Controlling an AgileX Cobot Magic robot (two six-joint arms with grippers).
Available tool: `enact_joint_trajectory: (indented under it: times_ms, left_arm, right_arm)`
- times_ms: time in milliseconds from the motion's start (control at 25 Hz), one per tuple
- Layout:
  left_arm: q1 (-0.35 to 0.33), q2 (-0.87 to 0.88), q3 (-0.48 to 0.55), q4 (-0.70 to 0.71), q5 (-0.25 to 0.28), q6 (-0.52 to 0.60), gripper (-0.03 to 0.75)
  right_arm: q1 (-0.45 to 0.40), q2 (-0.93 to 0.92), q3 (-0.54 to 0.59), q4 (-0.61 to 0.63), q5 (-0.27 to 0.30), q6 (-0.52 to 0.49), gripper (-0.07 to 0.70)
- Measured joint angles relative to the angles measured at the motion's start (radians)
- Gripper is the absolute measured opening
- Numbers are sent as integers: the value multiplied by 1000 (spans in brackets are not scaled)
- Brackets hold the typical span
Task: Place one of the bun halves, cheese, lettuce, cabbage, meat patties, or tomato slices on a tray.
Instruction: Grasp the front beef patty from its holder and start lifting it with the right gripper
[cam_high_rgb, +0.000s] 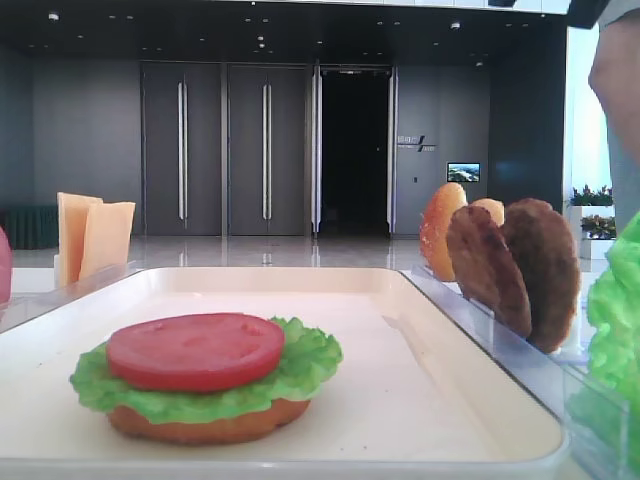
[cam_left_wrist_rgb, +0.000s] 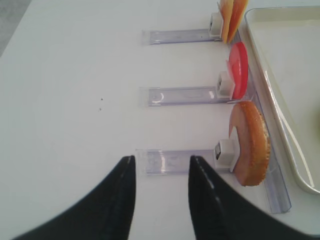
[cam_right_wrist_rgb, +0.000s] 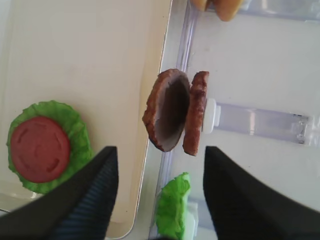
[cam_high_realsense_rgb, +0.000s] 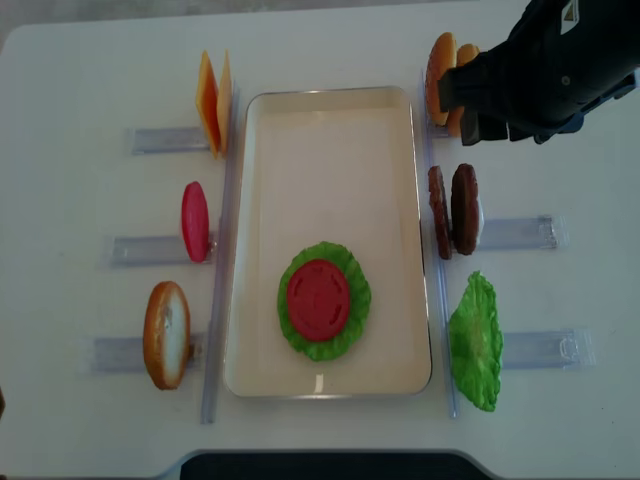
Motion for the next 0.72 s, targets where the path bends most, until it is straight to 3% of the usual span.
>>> enact_joint_trajectory:
  times_ms: [720]
  left_arm:
    - [0,0,0,0,0,0,265]
  right_arm:
    - [1,175,-1,38,-38,30,398]
